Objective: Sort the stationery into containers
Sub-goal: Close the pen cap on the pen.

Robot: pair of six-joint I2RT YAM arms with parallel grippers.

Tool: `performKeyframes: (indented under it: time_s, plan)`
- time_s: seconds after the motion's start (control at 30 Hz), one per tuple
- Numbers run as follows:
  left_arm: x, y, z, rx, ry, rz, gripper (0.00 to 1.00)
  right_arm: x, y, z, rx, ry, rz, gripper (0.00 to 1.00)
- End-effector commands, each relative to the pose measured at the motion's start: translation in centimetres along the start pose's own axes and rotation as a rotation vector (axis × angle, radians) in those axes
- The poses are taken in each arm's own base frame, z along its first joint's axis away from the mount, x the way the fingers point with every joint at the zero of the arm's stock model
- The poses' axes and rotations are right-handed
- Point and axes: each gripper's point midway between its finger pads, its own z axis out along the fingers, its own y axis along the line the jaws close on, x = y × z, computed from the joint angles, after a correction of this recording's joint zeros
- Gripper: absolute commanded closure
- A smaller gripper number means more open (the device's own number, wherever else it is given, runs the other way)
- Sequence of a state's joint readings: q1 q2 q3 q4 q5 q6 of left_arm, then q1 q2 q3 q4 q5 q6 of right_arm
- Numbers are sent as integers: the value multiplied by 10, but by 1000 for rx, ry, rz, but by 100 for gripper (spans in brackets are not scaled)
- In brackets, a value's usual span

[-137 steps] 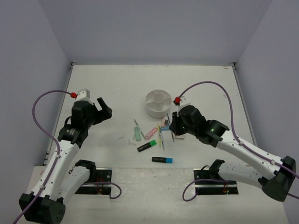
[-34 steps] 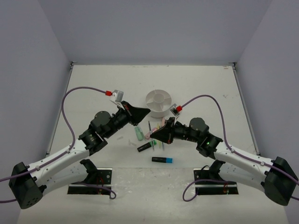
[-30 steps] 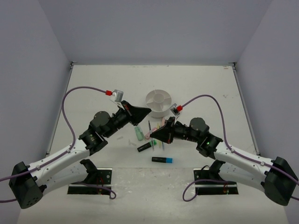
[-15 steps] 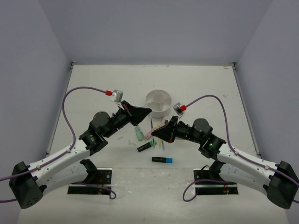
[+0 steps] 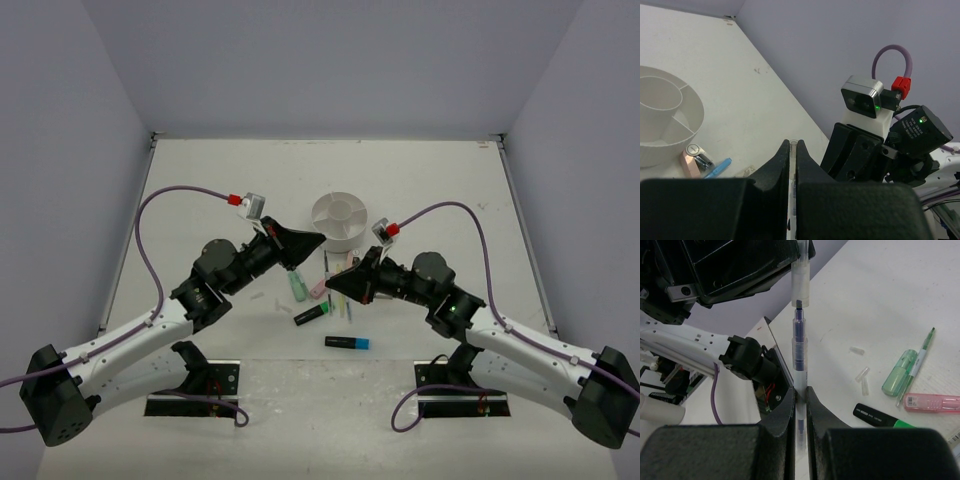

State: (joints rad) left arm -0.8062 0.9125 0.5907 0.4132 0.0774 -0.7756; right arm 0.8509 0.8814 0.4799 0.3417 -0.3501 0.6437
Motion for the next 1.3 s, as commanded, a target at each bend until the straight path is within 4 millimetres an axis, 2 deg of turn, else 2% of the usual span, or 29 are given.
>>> performKeyframes:
  time_s: [0.0, 0.37, 0.57, 0.63, 0.73, 0.83, 0.9, 1.03, 1.07, 1.13, 1.27]
  plan:
    - [-5, -10, -3, 50, -27, -7, 100, -25, 11, 2, -7, -64, -40, 100]
    - [8, -6, -5, 62, 3, -26, 100, -42, 18, 4, -6, -104, -65, 100]
    - [9, -6, -9, 69, 4, -25, 100, -75, 23, 9, 26, -188, -122, 100]
    - [9, -6, -9, 64, 5, -22, 92, -83, 29, 11, 7, -192, -167, 100]
    - [6, -7, -9, 52, 10, -6, 72, -77, 33, 16, -23, -141, -209, 100]
    - [2, -5, -9, 34, 2, 9, 69, -70, 30, 17, -31, -121, -218, 100]
    - [3, -3, -10, 28, -5, 7, 69, -66, 28, 18, -29, -110, -210, 100]
    - [2, -3, -9, 38, -19, 4, 78, -58, 28, 19, -49, -78, -203, 100]
    - [2, -4, -9, 43, -17, 5, 87, -56, 28, 19, -50, -74, -202, 100]
    - [3, -9, -8, 73, -5, 20, 99, -52, 27, 19, -56, -70, -204, 100]
    - [4, -23, -10, 152, 2, 54, 100, -50, 27, 21, -68, -56, -212, 99]
